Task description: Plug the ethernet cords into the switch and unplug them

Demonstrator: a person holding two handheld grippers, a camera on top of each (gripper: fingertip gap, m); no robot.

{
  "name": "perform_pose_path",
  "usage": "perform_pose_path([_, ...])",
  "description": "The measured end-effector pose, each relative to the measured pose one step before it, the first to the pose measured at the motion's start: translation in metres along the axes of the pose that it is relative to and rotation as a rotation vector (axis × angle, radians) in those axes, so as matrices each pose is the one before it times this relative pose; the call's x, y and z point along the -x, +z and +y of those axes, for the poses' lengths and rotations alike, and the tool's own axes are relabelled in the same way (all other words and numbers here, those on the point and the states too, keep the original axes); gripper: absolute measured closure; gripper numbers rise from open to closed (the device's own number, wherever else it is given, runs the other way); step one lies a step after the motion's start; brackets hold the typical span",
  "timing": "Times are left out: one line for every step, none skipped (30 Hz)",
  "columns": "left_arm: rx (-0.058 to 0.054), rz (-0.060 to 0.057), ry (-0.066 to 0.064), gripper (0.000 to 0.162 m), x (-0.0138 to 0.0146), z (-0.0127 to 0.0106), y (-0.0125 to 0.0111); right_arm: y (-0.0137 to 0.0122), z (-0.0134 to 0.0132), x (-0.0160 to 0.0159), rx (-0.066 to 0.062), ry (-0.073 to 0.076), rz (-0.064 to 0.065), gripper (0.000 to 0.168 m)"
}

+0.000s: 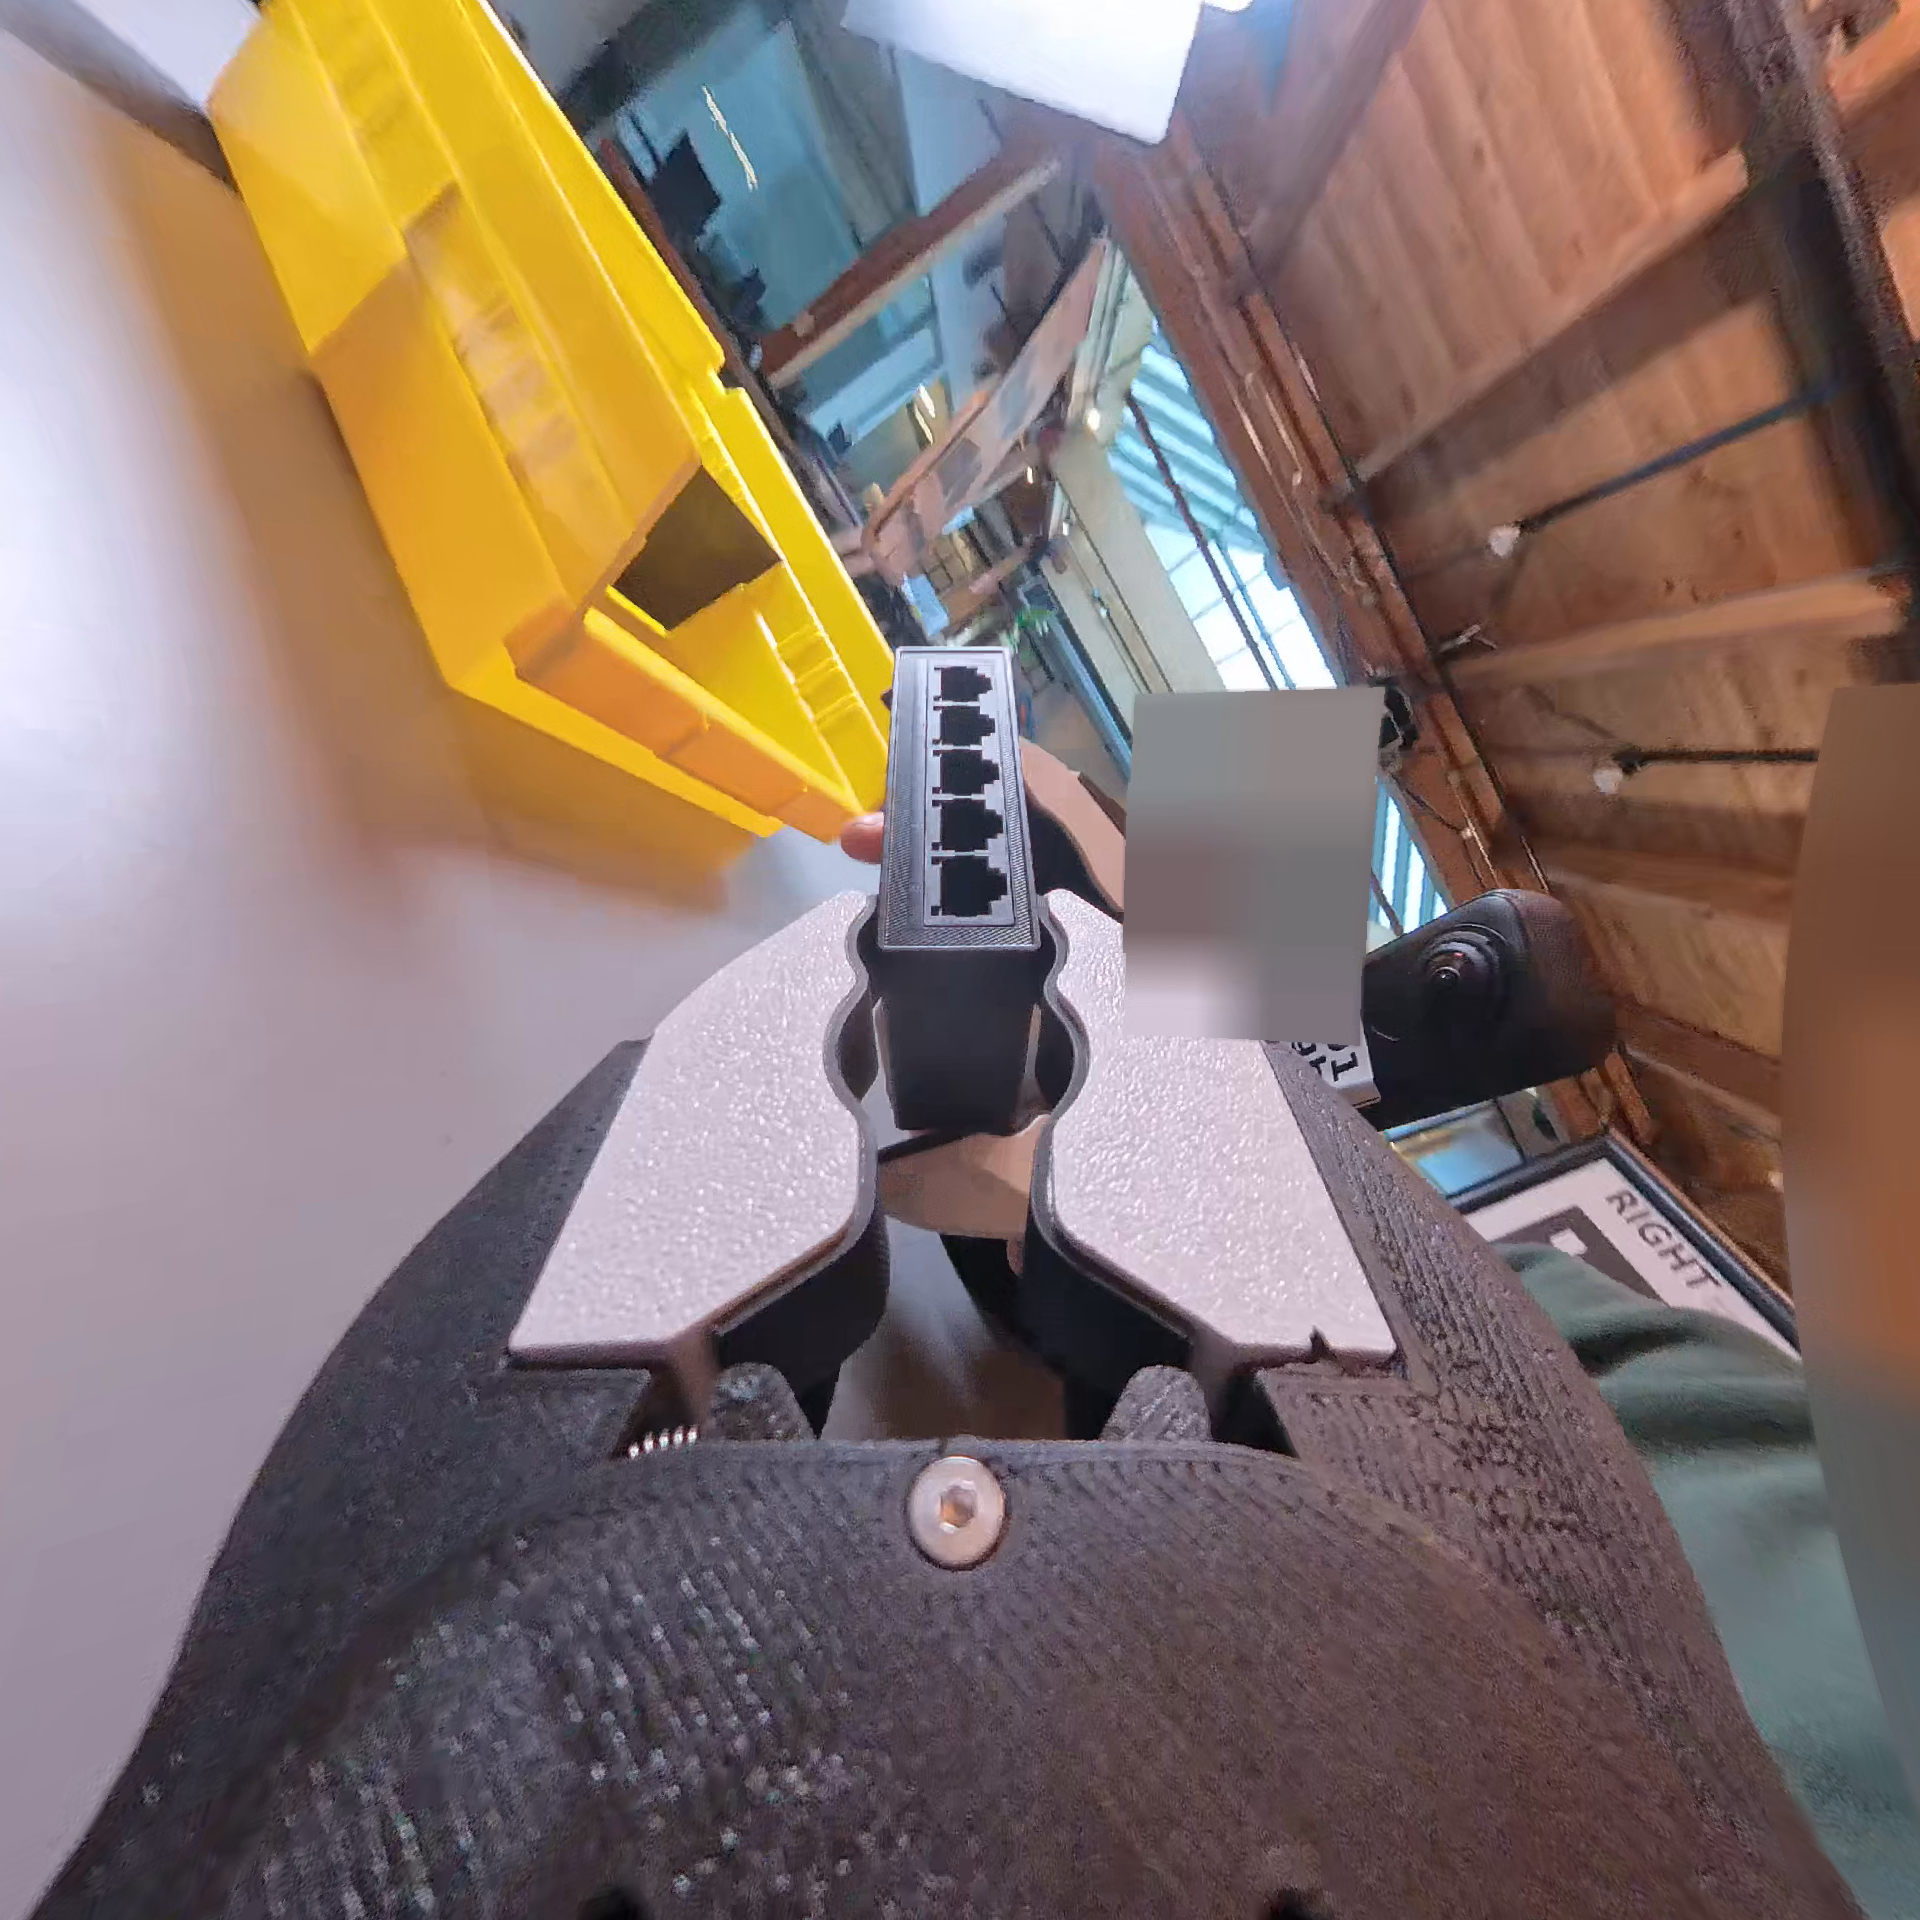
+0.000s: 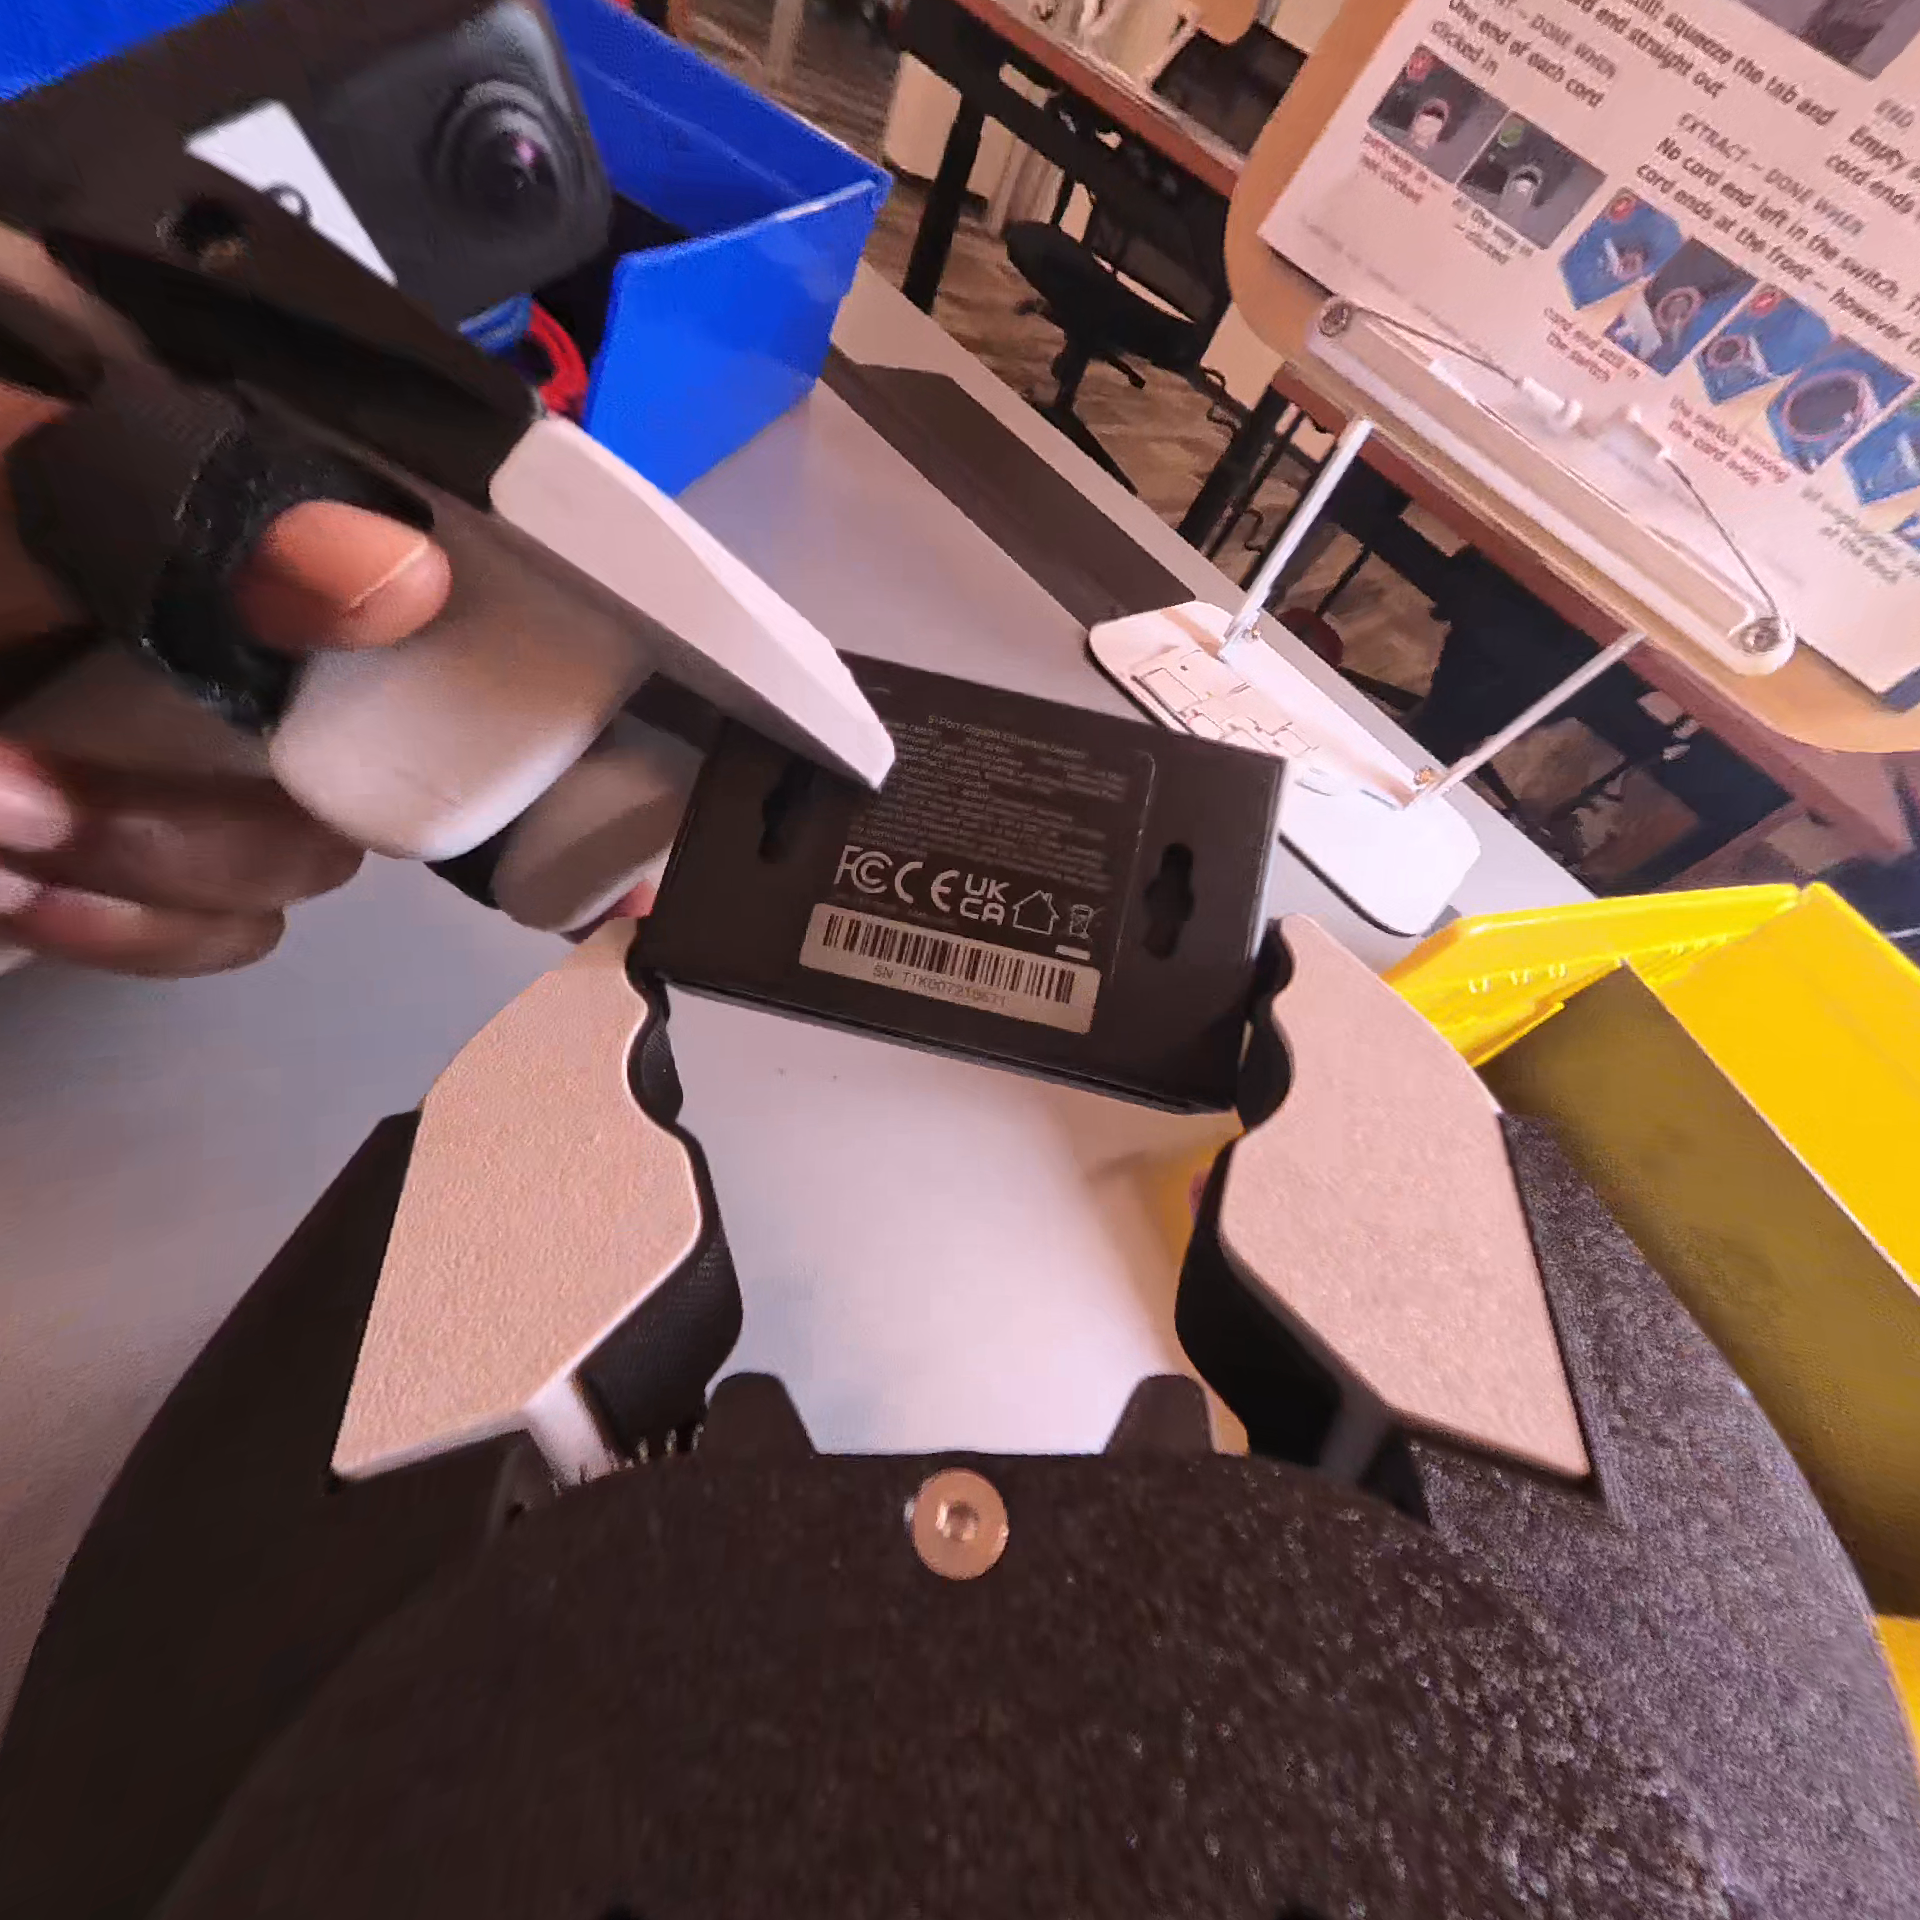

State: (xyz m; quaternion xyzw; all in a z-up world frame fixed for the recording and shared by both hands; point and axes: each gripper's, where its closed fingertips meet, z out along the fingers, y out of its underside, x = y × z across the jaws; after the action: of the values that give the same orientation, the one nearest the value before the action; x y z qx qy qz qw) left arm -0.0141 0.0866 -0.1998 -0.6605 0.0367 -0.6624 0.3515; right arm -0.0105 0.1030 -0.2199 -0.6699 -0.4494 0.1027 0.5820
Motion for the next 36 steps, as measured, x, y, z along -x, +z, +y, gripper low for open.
perform_pose_path([-0.0187,-0.0016,0.0017,0.135,-0.00084,-0.00023,0.00002,-0.00015,-0.00051,0.00013,-0.0069,0.0142,-0.0187,0.061])
perform_pose_path([-0.0012,0.0041,-0.0053,0.135,-0.00167,0.0009,0.00002,-0.00087,-0.00046,0.00087,-0.0095,0.0193,-0.0248,0.062])
perform_pose_path([0.0079,0.0035,0.0002,0.134,-0.00121,0.00145,-0.00009,-0.00081,-0.00047,0.00131,-0.0094,0.0154,-0.0329,0.062])
perform_pose_path([0.0163,0.0078,0.0027,0.133,-0.00085,0.00221,-0.00023,-0.00064,-0.00011,0.00208,-0.0055,0.0009,-0.0465,0.062])
perform_pose_path([0.0294,0.0263,0.0018,0.131,-0.00232,0.00283,0.00001,-0.00146,-0.00156,0.00278,-0.0177,0.0069,-0.0668,0.062])
perform_pose_path([0.0403,0.0357,-0.0026,0.128,-0.00352,0.00347,0.00027,-0.00257,-0.00273,0.00377,-0.0271,0.0238,-0.0863,0.062])
perform_pose_path([0.0471,0.0349,-0.0019,0.125,-0.00368,0.00389,0.00026,-0.00304,-0.00049,0.00284,-0.0125,0.0298,-0.0859,0.062])
perform_pose_path([0.0616,0.0334,0.0011,0.124,-0.00355,0.00531,0.00032,-0.00366,0.00062,0.00394,-0.0062,0.0253,-0.0911,0.062])
perform_pose_path([0.0685,0.0408,-0.0047,0.123,-0.0044,0.00668,0.00046,-0.00419,-0.00007,0.00371,-0.0153,0.0188,-0.0768,0.062])
perform_pose_path([0.0654,0.0321,-0.0158,0.12,-0.00332,0.00743,0.00082,-0.00354,0.00026,0.00434,-0.0131,0.0043,-0.0642,0.062])
perform_pose_path([0.0568,0.0218,-0.0237,0.116,-0.00164,0.00753,0.00155,-0.00178,0.00231,0.00626,0.0051,-0.0097,-0.0628,0.062])
perform_pose_path([0.0418,0.0209,-0.0269,0.112,-0.00108,0.00651,0.00213,-0.00007,0.00335,0.00747,0.0193,-0.024,-0.0577,0.062])
perform_pose_path([0.0283,0.0241,-0.0362,0.114,-0.00061,0.005,0.00209,0.0016,0.00227,0.00775,0.0212,-0.0351,-0.0457,0.062])
perform_pose_path([0.0159,0.0303,-0.0417,0.116,-0.00084,0.00361,0.00185,0.00263,0.00138,0.00794,0.024,-0.0377,-0.0405,0.062])
perform_pose_path([0.0109,0.0222,-0.0415,0.119,0.00054,0.00337,0.00169,0.003,0.00013,0.00799,0.0225,-0.0373,-0.0378,0.062])
perform_pose_path([0.0124,0.0066,-0.0305,0.121,0.00235,0.00385,0.00149,0.00326,-0.00021,0.00639,0.0217,-0.0327,-0.0265,0.062])
perform_pose_path([-0.0014,-0.0144,-0.0111,0.123,0.00461,0.00204,0.00044,0.0029,-0.00003,0.0045,0.0204,-0.0297,-0.0137,0.063])
perform_pose_path([-0.0098,-0.0035,-0.0042,0.125,0.0025,0.00065,-0.00022,0.00159,0.00018,0.00061,0.0169,-0.0233,0.0074,0.063])
perform_pose_path([-0.0289,-0.0029,-0.0139,0.128,0.0017,-0.00349,-0.00128,0.00054,0.00247,-0.00383,0.0243,-0.0159,0.0312,0.062])
perform_pose_path([-0.036,-0.0189,-0.0025,0.13,0.00269,-0.00606,-0.00207,0.00071,0.00367,-0.00668,0.0263,-0.0158,0.0525,0.064])
perform_pose_path([-0.0321,-0.0271,0.0189,0.131,0.0031,-0.00672,-0.00296,0.00058,0.0046,-0.00827,0.0286,-0.0174,0.0668,0.066])
perform_pose_path([-0.0512,-0.0376,0.0234,0.132,0.00446,-0.00894,-0.00439,-0.00016,0.00461,-0.01008,0.0301,-0.0064,0.0786,0.068])
perform_pose_path([-0.0512,-0.0368,0.0117,0.133,0.00475,-0.00824,-0.00439,-0.00095,0.00061,-0.00912,0.0065,0.012,0.0704,0.07])
perform_pose_path([-0.0509,-0.0256,0.0055,0.133,0.00353,-0.00732,-0.00407,-0.00122,-0.00116,-0.00826,0.0017,0.0454,0.0589,0.072])
perform_pose_path([-0.0515,-0.0296,0.0022,0.133,0.00419,-0.00716,-0.00412,-0.00079,-0.00079,-0.0077,0.0066,0.0682,0.052,0.074])
perform_pose_path([-0.046,-0.0284,0.0064,0.133,0.00394,-0.0065,-0.00379,0.00005,0.00172,-0.00683,0.0208,0.0885,0.044,0.077])
perform_pose_path([-0.0391,-0.019,0.0094,0.134,0.00232,-0.00581,-0.00309,0.00112,0.0035,-0.0021,0.026,0.0951,0.0109,0.078])
perform_pose_path([-0.027,-0.0057,0.006,0.134,0.0,-0.00427,-0.00214,0.00152,0.00073,0.00416,-0.0067,0.0993,-0.0326,0.078])
perform_pose_path([-0.0176,0.0036,0.0073,0.133,-0.00197,-0.00273,-0.00115,0.00141,-0.00061,0.00659,-0.0248,0.1149,-0.0571,0.083])
perform_pose_path([-0.0145,0.017,0.0094,0.134,-0.00436,-0.00209,-0.00033,0.00157,-0.00017,0.0089,-0.0211,0.1152,-0.0875,0.088])
perform_pose_path([-0.0146,0.026,0.0045,0.134,-0.00562,-0.00167,-0.00005,0.00105,-0.00051,0.00705,-0.0176,0.1118,-0.0901,0.094])
perform_pose_path([-0.0039,0.007,0.0042,0.134,-0.00334,-0.00002,0.00048,-0.00009,-0.00236,0.00285,-0.024,0.1037,-0.07,0.102])
perform_pose_path([0.004,0.0131,0.0128,0.133,-0.004,0.00147,0.00082,-0.00079,-0.00395,0.0029,-0.031,0.0881,-0.0699,0.112])
perform_pose_path([0.0001,0.0134,0.0082,0.133,-0.00392,0.00133,0.00097,-0.00113,-0.00427,0.00522,-0.0298,0.0766,-0.0784,0.122])
perform_pose_path([-0.004,0.015,0.0027,0.133,-0.00377,0.00087,0.00081,-0.001,-0.00333,0.00356,-0.0213,0.0696,-0.0577,0.129])
perform_pose_path([-0.0007,0.0106,0.0041,0.134,-0.00304,0.00025,0.00061,-0.00145,-0.00254,-0.00034,-0.0156,0.0438,-0.0232,0.137])
